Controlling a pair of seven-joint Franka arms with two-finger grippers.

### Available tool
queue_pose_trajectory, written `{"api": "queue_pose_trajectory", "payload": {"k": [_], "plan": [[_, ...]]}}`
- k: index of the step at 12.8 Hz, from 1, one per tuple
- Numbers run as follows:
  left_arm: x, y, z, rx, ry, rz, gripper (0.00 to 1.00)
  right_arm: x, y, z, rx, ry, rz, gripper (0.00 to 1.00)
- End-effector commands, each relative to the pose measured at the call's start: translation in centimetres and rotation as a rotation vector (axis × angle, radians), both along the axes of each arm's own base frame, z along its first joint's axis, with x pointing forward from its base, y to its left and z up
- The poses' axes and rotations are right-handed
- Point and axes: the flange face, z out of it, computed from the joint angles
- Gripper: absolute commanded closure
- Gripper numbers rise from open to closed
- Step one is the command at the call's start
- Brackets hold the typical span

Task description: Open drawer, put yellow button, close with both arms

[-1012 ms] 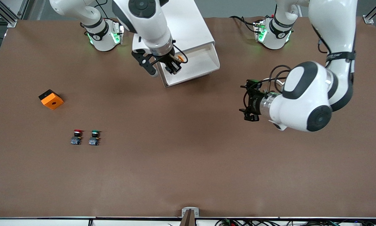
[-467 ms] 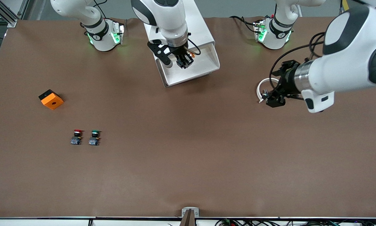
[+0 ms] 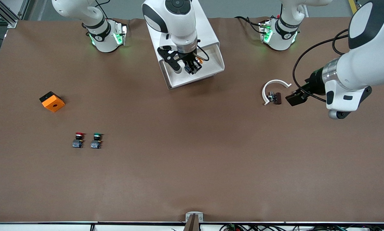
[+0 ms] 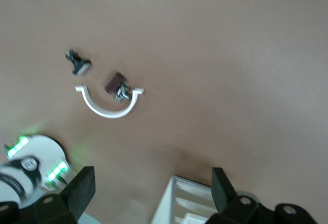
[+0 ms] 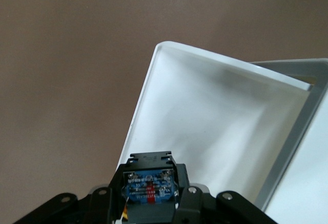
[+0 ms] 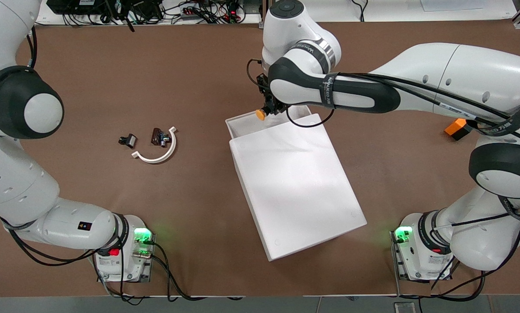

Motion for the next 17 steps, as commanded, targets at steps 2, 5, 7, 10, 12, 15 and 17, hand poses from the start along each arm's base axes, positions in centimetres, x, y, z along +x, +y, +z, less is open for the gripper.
{"api": "queue_pose_trajectory", "payload": {"k": [2,5,7,10,12,15,17], "plan": [[-0.9,2.5,0.6,0.055,-0.04,-0.153,0.0,-0.4,0.2,0.4,-0.009,-0.012,-0.001,0.45],[-1.0,5.9,0.5,-0.003,-0.095,-0.275,0.0,-1.2,0.8,0.3,-0.011,-0.011,0.007,0.0],[-2.0,8.0,-0.2,-0.035,-0.126,-0.356,0.0,-1.2,0.9,0.4,-0.009,-0.014,0.014,0.0],[-4.6,9.3,-1.2,-0.04,-0.199,-0.401,0.0,0.2,-0.1,1.2,0.001,-0.031,0.088,0.0],[-4.4,9.5,-1.0,-0.032,-0.208,-0.407,0.0,3.1,-2.9,2.8,-0.018,-0.024,0.188,0.0],[-3.2,9.6,-0.4,-0.018,-0.208,-0.416,0.0,9.4,-10.3,6.8,-0.05,0.027,0.314,0.0],[-3.0,10.0,-0.5,-0.015,-0.205,-0.404,0.0,13.7,-17.7,9.8,-0.034,0.031,0.41,0.0]]}}
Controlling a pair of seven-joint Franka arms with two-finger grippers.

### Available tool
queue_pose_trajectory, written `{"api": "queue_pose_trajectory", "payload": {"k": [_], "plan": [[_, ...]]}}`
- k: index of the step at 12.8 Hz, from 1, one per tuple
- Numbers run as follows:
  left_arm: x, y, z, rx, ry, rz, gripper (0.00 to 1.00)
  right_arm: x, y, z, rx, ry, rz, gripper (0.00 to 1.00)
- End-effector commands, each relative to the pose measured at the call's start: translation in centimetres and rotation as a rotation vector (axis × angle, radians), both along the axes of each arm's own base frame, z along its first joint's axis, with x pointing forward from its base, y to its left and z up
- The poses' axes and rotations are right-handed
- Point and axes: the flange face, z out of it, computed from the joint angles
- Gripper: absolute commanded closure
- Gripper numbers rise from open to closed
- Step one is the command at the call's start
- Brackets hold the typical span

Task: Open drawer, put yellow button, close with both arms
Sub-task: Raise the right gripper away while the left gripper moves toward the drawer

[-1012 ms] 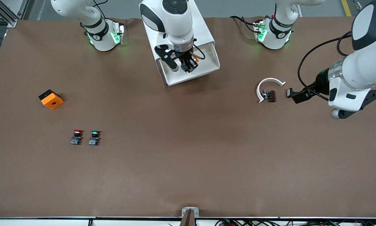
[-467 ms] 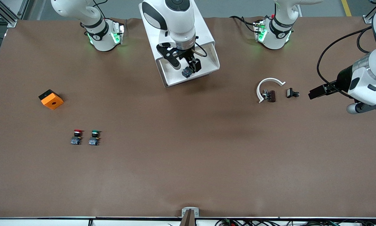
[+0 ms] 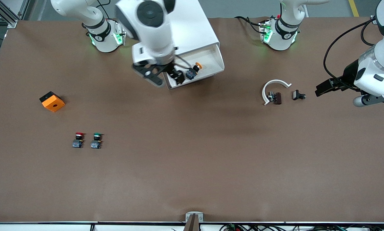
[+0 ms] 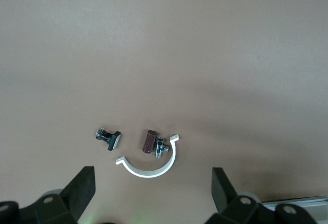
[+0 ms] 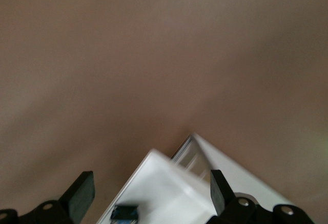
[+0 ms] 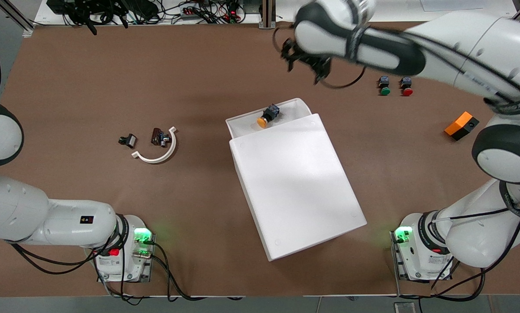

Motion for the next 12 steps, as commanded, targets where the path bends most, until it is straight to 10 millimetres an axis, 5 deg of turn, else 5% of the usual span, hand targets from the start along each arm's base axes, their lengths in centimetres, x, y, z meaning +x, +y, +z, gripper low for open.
{"api": "queue_pose_trajectory", "payload": {"k": [1,5,9,12], "plan": [[0.6,0.6,-0.1,0.013,0.001,0.023,0.0,4.4,-9.2,4.2,0.025,0.007,0.138,0.0],[-0.2,-1.4,1.2,-0.02,-0.007,-0.004,0.0,8.9,-25.7,6.5,0.056,0.04,0.308,0.0],[-0.8,-7.7,0.7,-0.082,0.001,-0.121,0.0,10.4,-41.0,7.4,0.045,0.022,0.409,0.0],[-0.9,-11.8,-1.2,-0.079,0.007,-0.193,0.0,10.7,-45.6,7.5,0.0,0.001,0.501,0.0]]}}
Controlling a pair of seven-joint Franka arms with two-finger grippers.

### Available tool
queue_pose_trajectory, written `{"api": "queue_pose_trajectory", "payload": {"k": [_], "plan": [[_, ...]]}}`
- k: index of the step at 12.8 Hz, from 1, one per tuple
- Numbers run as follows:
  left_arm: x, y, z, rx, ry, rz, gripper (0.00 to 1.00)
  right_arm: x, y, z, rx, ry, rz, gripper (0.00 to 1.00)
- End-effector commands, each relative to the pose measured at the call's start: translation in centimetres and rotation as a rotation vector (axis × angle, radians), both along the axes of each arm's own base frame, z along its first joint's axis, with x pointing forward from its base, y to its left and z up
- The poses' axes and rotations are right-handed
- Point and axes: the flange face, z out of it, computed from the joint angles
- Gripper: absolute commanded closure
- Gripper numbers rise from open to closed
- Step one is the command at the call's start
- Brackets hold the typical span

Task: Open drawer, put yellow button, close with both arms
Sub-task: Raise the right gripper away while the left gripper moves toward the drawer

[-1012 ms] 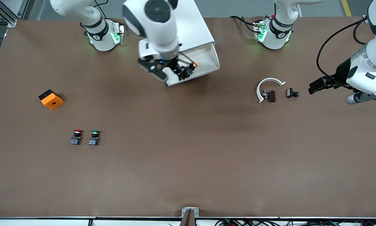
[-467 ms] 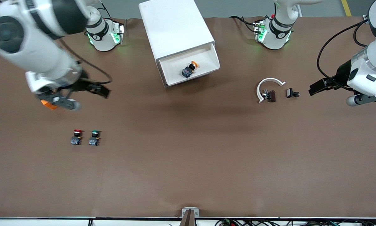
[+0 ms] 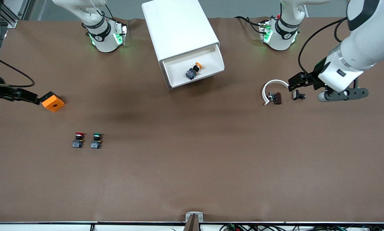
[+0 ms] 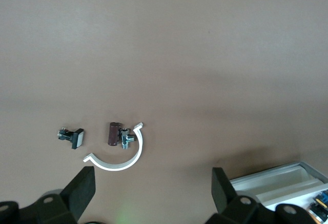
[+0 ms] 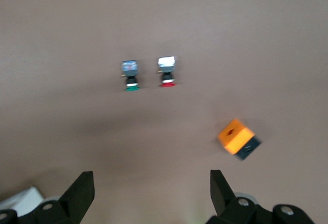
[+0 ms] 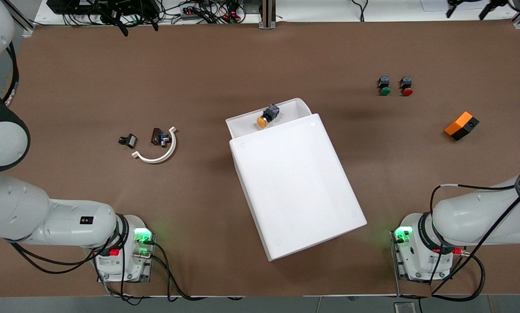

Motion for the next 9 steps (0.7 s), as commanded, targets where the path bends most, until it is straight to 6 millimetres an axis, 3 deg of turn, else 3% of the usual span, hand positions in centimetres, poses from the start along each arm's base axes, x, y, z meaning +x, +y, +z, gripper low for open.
{"api": "queue_pose_trajectory", "payload": {"k": [1,3,4,6,9], "plan": [[0.0,-3.9,-1.4,-0.014,-0.016,-0.058,0.0,0.3,-1.0,0.5,-0.036,-0.025,0.043,0.0],[-0.1,-7.2,-3.2,-0.024,-0.022,-0.075,0.0,0.4,0.1,0.9,-0.049,-0.03,0.057,0.0],[-0.3,-9.5,-4.4,-0.031,-0.026,-0.068,0.0,0.6,0.2,2.3,-0.051,-0.059,0.052,0.0],[-0.4,-13.3,-6.6,-0.037,-0.021,-0.02,0.0,0.5,-0.7,4.9,-0.047,-0.111,0.04,0.0],[-1.3,-18.9,-10.7,0.006,-0.029,-0.003,0.0,0.4,-1.2,5.5,-0.035,-0.12,0.03,0.0]]}}
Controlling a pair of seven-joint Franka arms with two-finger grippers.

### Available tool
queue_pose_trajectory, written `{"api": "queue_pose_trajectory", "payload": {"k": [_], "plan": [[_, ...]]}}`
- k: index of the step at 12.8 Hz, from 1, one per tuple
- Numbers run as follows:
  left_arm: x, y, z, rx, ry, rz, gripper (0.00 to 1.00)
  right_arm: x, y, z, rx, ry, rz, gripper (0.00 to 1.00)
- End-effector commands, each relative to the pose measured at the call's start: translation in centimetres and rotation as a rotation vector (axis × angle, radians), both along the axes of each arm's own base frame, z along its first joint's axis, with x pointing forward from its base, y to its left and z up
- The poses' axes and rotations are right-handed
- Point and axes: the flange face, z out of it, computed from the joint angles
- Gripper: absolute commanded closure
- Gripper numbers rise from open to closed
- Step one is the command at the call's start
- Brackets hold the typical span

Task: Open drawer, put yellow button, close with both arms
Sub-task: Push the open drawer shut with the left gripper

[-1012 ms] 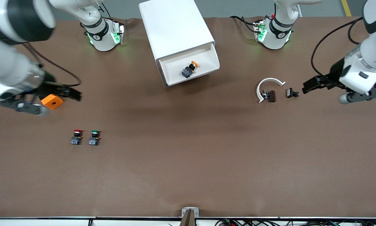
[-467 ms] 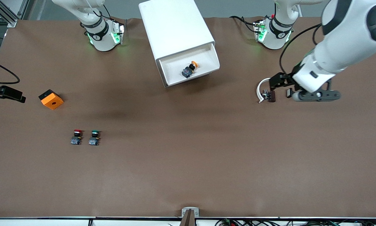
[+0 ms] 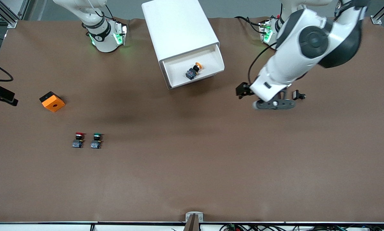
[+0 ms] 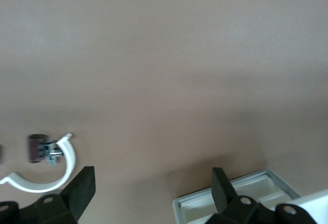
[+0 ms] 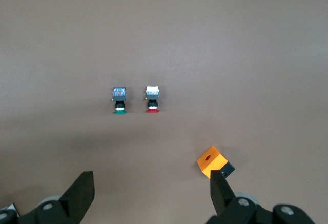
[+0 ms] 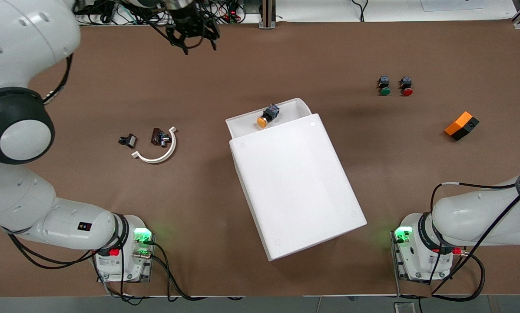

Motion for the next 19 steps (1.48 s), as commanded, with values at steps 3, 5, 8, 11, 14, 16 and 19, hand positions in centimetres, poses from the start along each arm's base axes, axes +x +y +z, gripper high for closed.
{"api": "queue_pose_trajectory", "payload": {"k": [3,5,8,11,14,16,19], "plan": [[-2.0,-7.9,-5.6,0.031,-0.007,0.046,0.0,-1.0,-0.6,0.5,0.004,0.052,-0.011,0.0],[-2.8,-10.1,-7.8,0.023,0.001,0.046,0.0,-1.8,-0.4,0.7,0.024,0.088,-0.011,0.0],[-4.8,-13.1,-11.2,0.035,0.057,0.008,0.0,-3.2,0.9,2.9,0.02,0.063,0.012,0.0],[-5.9,-14.5,-12.6,0.022,0.103,0.006,0.0,-4.2,0.4,3.9,0.025,0.061,0.047,0.0],[-7.4,-15.8,-12.4,-0.012,0.182,0.098,0.0,-5.3,0.6,4.4,0.064,0.078,0.05,0.0],[-8.7,-17.0,-12.6,0.004,0.198,0.147,0.0,-6.3,0.7,3.8,0.069,0.084,0.05,0.0],[-10.7,-18.7,-12.5,-0.004,0.253,0.206,0.0,-6.8,2.2,3.8,0.069,0.083,0.076,0.0]]}}
